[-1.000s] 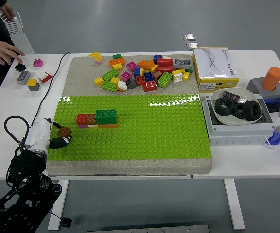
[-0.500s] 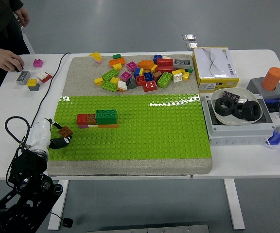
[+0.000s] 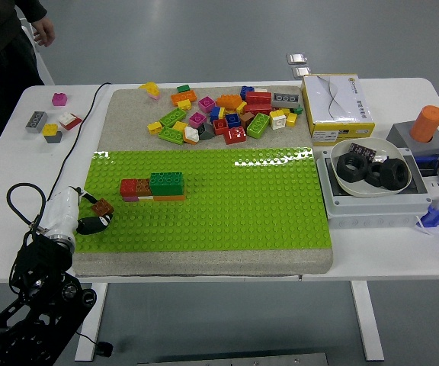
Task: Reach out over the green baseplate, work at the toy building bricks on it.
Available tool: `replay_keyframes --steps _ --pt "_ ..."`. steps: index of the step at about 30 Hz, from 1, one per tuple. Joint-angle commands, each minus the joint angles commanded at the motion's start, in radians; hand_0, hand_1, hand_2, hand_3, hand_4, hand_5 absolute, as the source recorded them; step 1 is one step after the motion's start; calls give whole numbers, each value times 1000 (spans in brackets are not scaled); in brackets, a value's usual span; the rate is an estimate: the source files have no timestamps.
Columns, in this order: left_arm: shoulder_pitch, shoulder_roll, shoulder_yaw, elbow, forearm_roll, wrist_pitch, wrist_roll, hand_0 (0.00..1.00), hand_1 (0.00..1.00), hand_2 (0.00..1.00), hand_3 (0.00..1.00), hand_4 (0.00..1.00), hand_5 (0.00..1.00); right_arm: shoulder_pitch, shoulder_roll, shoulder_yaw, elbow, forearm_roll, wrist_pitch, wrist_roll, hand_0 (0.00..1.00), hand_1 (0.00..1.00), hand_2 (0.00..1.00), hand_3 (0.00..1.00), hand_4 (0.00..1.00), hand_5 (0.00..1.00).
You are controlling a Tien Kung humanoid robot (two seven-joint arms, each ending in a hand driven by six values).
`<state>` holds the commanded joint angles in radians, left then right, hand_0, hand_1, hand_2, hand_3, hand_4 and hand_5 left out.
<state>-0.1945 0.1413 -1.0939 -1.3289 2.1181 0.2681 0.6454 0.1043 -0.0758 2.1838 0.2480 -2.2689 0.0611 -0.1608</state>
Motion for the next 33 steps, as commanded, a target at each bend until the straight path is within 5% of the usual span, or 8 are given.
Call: replay_keyframes --steps 7,14,23,27,33 --pt "-15 63 24 -26 -65 15 -30 867 869 812 407 696 2 1 -1 -1 0 0 0 0 512 686 642 744 799 801" --pt "-34 173 68 -96 -217 -16 -147 875 870 814 410 688 2 2 -1 0 -1 0 -1 1 512 685 642 744 799 801" --pt "-116 298 130 -178 -406 -64 -211 877 873 813 409 687 2 5 -3 -2 -2 0 -2 1 512 685 642 749 799 801" --pt "-181 306 191 -148 -500 -91 -235 879 874 813 412 690 2 10 -4 -3 -2 0 -1 1 512 685 642 748 798 800" --pt "-258 255 233 -54 -623 -97 -259 883 877 813 415 661 2 17 -3 -6 -2 0 0 0 512 685 642 748 798 799"
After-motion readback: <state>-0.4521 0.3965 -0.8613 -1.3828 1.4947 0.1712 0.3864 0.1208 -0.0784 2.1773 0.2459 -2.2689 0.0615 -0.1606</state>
